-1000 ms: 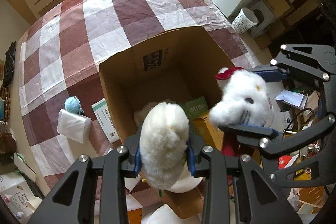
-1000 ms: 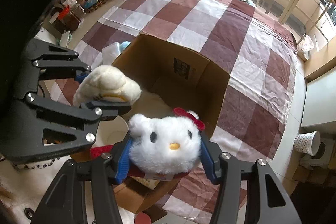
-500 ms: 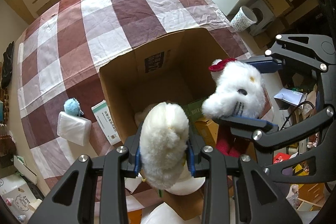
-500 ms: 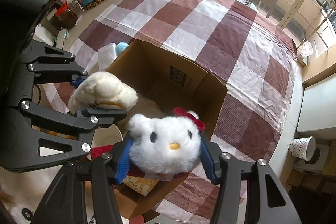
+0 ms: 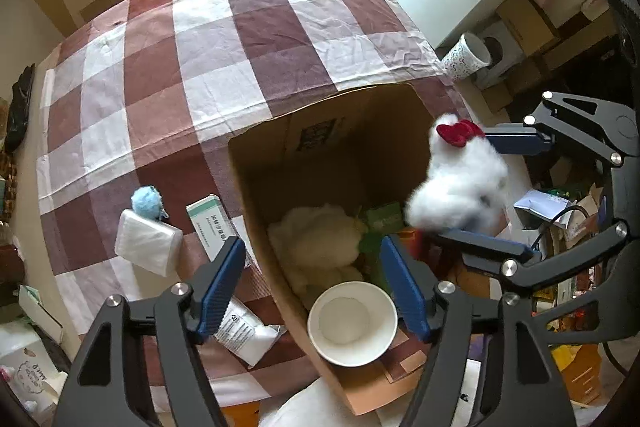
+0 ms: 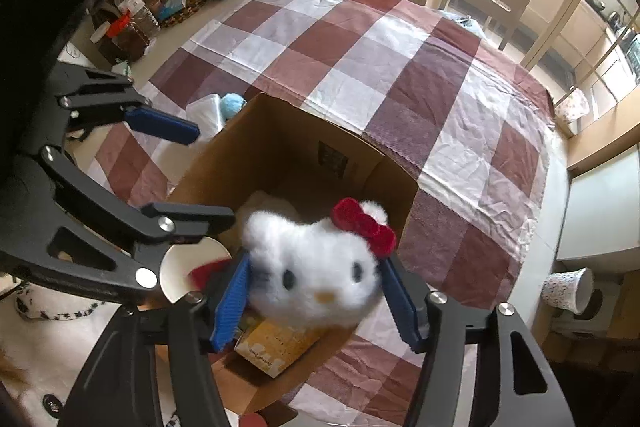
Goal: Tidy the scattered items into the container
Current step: 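Open both tools to drop the plush toys into the box, then move both tools back toward the remaining items on the tablecloth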
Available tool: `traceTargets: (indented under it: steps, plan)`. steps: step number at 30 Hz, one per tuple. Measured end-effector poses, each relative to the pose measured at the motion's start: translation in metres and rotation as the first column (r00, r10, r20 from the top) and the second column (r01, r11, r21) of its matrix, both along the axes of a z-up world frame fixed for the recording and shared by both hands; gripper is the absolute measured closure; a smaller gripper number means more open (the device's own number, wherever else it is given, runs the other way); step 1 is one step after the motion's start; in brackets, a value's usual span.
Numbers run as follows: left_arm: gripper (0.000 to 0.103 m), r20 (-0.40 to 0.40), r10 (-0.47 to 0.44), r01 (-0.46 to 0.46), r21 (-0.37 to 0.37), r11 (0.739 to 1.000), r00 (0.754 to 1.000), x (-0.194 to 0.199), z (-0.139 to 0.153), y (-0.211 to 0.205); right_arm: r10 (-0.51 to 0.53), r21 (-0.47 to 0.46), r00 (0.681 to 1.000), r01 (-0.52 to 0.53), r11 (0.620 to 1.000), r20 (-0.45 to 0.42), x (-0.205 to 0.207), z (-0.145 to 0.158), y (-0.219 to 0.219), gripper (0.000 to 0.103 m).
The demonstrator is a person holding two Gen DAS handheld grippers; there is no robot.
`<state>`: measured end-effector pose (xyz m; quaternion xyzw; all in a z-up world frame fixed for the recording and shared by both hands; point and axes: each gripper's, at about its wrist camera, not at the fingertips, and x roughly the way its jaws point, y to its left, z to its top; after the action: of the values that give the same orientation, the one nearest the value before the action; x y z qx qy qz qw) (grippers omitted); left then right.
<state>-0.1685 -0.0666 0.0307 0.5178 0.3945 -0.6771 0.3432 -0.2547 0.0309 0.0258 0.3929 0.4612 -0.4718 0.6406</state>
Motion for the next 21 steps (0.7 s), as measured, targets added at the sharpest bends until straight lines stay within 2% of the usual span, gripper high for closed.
traceTargets:
  steps: [4,21]
  plan:
    - [0.026,0.004,0.007,-0.007,-0.017,1.000,1.000,0.004,0.007,0.000,0.012,-0.019,1.000,-0.012,1.000,-0.003,0.003,0.004,0.002,0.033]
    - [0.025,0.037,0.045,-0.044,-0.031,0.999,0.998,0.034,0.010,0.004,-0.017,-0.021,1.000,0.016,1.000,-0.011,0.010,0.017,0.008,0.032]
